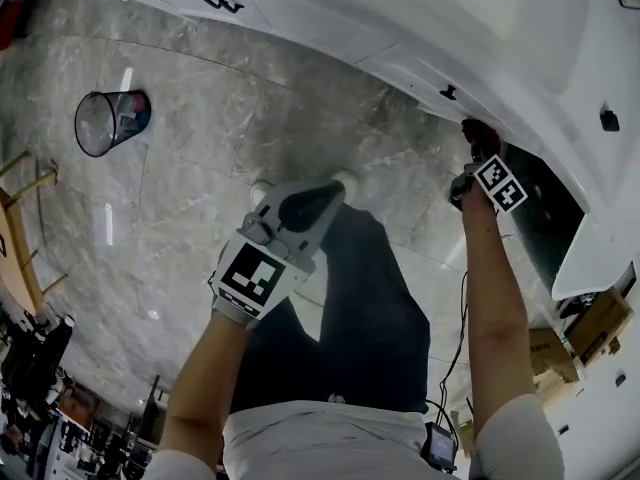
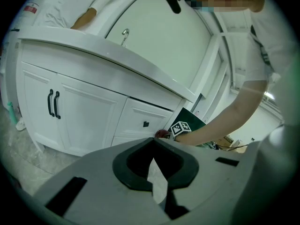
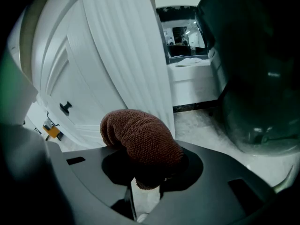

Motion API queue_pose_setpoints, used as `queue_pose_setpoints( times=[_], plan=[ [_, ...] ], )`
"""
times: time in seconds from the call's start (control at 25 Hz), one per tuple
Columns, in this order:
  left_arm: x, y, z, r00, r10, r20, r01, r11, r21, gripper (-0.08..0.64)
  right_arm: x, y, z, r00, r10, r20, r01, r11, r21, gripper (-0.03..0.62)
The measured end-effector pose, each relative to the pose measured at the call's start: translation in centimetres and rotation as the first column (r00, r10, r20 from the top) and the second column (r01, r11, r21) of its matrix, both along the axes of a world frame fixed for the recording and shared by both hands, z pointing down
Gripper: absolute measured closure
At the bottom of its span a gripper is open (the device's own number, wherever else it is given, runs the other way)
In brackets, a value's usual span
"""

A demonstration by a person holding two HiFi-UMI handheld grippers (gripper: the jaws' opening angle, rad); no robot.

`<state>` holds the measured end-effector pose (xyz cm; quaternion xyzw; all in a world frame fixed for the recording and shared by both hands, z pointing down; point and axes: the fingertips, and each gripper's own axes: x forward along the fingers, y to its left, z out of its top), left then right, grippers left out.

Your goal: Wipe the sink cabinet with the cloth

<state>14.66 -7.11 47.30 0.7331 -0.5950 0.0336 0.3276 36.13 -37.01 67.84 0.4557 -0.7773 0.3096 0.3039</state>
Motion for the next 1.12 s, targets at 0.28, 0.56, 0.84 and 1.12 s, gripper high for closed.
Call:
queue_pose_setpoints(
  times=[0.28, 0.56, 0.84, 1.12],
  plan=[
    [0.1, 0.9, -1.7, 0.999, 0.038, -0.019, -0.038, 0.999, 0.011, 0.548, 0.2, 0.1, -6.1, 0.999, 0.032, 0.037, -0.033, 0.999, 0.032, 0.472],
    [0.1, 1.7, -4.2, 0.998, 0.066, -0.025, -0.065, 0.997, 0.029, 0.548, 0.0, 0.1, -12.7, 0.996, 0.048, 0.078, -0.054, 0.995, 0.083, 0.472],
    [-0.4, 1.9, -5.7, 0.997, 0.064, -0.036, -0.062, 0.997, 0.055, 0.548, 0.1, 0.3, -16.3, 0.995, 0.062, 0.079, -0.07, 0.992, 0.102, 0.474],
    [-1.5, 2.9, -5.2, 0.998, 0.046, -0.053, -0.043, 0.997, 0.06, 0.548, -1.6, 0.8, -18.3, 0.993, 0.048, 0.107, -0.062, 0.99, 0.129, 0.477]
  ],
)
